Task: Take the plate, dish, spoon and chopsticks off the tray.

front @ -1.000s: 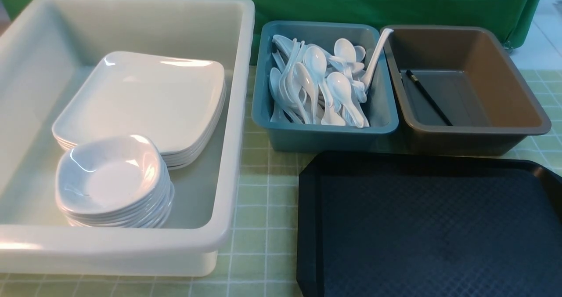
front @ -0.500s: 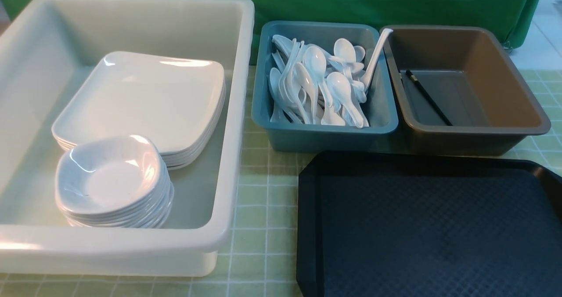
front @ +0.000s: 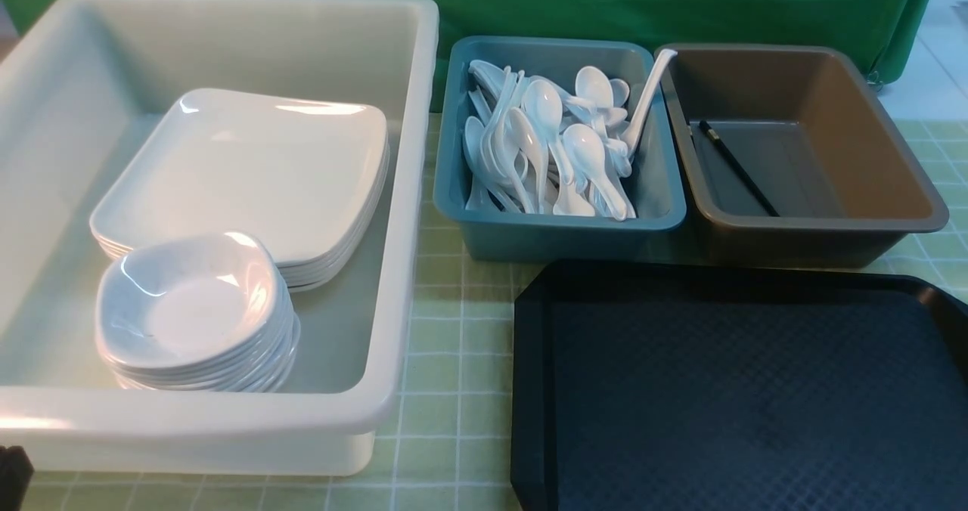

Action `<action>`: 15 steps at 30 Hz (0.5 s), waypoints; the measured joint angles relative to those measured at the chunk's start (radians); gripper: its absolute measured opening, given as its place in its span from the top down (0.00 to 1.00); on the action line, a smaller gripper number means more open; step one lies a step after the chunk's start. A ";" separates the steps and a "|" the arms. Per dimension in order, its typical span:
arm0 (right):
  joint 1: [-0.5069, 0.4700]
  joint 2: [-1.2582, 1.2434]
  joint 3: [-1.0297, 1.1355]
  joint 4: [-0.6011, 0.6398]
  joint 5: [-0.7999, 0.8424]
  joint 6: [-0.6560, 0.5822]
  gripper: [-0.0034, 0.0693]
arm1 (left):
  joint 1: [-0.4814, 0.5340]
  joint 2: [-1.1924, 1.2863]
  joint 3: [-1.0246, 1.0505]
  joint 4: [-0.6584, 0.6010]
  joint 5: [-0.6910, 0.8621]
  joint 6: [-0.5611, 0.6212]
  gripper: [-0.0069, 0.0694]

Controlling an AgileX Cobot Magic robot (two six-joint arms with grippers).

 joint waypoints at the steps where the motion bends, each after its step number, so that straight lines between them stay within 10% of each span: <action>1: 0.000 0.000 0.000 0.000 0.000 0.000 0.66 | 0.000 0.000 0.000 0.000 0.000 0.000 0.92; 15: 0.000 0.000 0.000 0.000 0.000 0.000 0.63 | 0.000 0.000 0.000 0.002 0.001 -0.003 0.92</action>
